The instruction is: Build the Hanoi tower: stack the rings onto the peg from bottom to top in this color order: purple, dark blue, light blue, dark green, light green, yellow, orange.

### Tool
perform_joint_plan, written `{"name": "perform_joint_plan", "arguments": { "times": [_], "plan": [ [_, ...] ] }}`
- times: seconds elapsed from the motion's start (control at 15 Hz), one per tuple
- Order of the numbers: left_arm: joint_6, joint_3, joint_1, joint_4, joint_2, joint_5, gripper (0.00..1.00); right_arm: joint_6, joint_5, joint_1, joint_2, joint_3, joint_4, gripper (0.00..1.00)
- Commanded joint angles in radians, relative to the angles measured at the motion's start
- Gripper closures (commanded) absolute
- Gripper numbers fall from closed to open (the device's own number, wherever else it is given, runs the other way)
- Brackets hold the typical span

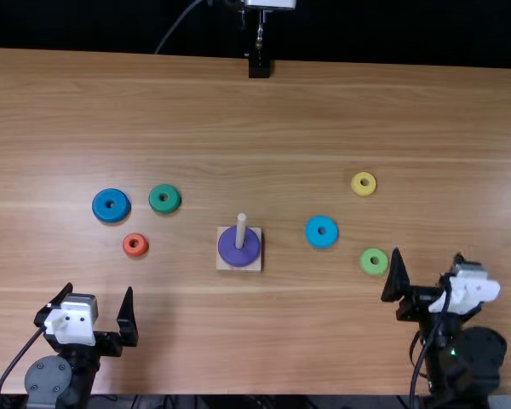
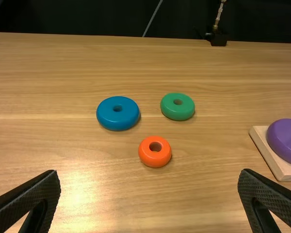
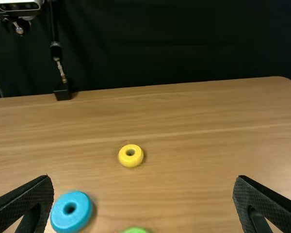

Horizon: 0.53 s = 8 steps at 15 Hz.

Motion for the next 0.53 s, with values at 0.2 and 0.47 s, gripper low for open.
{"name": "perform_joint_plan", "arguments": {
  "times": [0.2, 0.47],
  "plan": [
    [0.005, -0.104, 0.003, -0.078, -0.012, 0.011, 0.0, -0.001, -0.003, -0.032, -0.271, -0.203, -0.009, 0.0],
    [0.005, -0.104, 0.003, -0.078, -0.012, 0.011, 0.0, -0.001, -0.001, -0.012, -0.338, -0.295, -0.009, 0.0]
  ]
}}
